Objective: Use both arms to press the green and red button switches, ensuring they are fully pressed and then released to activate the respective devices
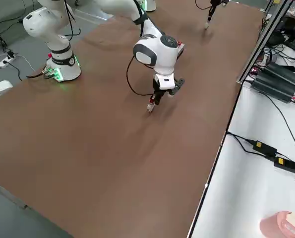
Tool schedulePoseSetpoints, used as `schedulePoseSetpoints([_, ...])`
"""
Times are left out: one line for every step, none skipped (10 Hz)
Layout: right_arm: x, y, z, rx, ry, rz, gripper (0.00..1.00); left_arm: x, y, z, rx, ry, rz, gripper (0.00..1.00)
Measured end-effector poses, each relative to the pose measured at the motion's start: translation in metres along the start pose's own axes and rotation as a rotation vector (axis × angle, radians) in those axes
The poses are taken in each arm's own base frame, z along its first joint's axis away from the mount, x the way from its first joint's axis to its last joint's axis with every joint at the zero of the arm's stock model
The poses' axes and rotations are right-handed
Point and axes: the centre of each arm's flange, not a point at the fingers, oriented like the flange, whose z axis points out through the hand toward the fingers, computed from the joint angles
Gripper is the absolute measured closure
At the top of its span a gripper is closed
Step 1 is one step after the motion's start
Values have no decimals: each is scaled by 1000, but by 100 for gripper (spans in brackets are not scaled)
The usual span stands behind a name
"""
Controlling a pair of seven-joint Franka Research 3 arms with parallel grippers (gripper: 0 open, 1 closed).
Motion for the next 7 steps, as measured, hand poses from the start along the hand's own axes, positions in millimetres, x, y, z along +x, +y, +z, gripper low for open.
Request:
schedulePoseSetpoints([-1, 0, 4, 0, 0, 0, 99, 0, 0, -1, 0, 1, 0, 99])
schedulePoseSetpoints([-1, 0, 6, 0, -2, 0, 99, 0, 0, -2, 0, 2, 0, 99])
schedulePoseSetpoints([-1, 0, 7, 0, -4, 0, 99, 0, 0, -5, 0, -1, 0, 99])
schedulePoseSetpoints([-1, 0, 7, 0, -4, 0, 99, -1, 0, -9, 0, -15, -1, 99])
schedulePoseSetpoints([-1, 0, 7, 0, -4, 0, 99, 0, -1, -14, 0, -28, -2, 99])
schedulePoseSetpoints([-1, 0, 7, 0, -4, 0, 99, 3, -1, -23, 0, -27, -2, 99])
schedulePoseSetpoints([-1, 0, 7, 0, -3, 0, 99, 7, -1, -33, 0, -15, -2, 99])
